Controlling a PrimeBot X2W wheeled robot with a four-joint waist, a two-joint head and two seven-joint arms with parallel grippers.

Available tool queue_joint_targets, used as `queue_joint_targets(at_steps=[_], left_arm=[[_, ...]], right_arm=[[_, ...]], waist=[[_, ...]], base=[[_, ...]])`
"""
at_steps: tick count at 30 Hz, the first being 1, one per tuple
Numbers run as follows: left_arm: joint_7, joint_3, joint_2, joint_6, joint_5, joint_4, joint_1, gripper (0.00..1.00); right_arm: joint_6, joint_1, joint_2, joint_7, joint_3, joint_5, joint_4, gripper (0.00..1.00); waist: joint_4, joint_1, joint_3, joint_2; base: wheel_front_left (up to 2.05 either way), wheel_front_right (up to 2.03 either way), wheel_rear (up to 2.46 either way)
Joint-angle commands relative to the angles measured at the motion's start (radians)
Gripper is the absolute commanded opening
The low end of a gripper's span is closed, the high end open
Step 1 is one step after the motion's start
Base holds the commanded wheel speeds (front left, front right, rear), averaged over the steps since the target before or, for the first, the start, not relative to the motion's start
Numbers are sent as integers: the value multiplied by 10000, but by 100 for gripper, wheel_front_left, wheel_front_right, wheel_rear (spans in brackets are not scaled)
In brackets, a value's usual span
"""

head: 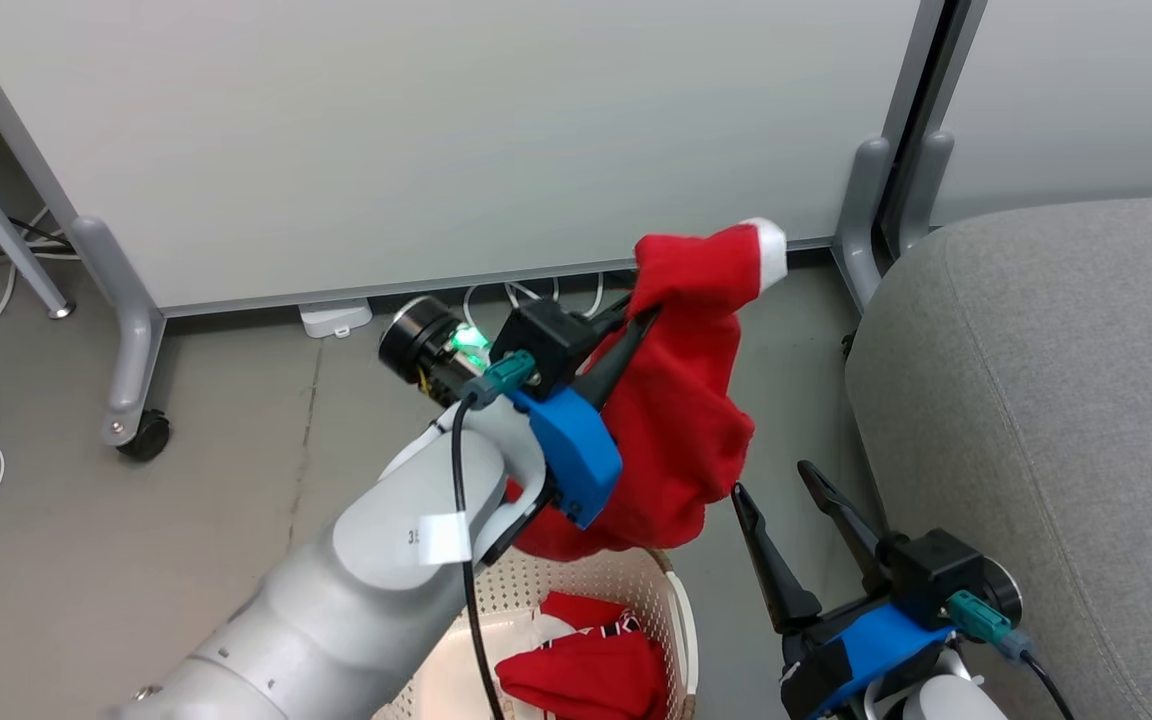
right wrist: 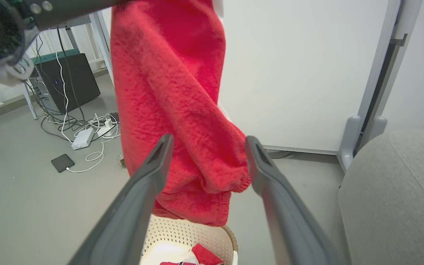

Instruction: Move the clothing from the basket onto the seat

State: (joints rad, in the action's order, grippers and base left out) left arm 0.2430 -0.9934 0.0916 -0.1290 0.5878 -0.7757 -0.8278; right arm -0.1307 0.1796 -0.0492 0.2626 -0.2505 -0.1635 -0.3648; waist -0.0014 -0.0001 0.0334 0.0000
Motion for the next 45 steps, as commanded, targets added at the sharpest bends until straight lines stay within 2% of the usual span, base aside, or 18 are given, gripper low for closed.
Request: queue_joint_targets(at_steps=[1,17,26,38,45], left_arm=[[-96,-114,-37,-20,206,82,-336,0],[-6,-632,-106,-23,433,31,-558,0],[52,-783,-170,-22,546,58,-655,0],[93,-1104,-270,-23,825,137,-740,0],[141,-1335,-292,-23,1011,151,-773,0]], right_arm=[[-1,-146,-22,34,-56,-47,-15,100],[-1,-221,-22,34,-202,-5,-40,100],[-1,754,-22,-111,-360,28,-360,100],[-1,2576,-22,-936,-1178,-307,-1945,100],[-1,3496,-22,-842,-1994,-771,-3034,100]], waist=[[13,1,-99,0],[-136,1,-145,0],[-155,1,-14,0],[-34,1,64,0],[46,1,70,0]], base=[[0,0,0],[0,0,0],[0,0,0],[0,0,0],[0,0,0]])
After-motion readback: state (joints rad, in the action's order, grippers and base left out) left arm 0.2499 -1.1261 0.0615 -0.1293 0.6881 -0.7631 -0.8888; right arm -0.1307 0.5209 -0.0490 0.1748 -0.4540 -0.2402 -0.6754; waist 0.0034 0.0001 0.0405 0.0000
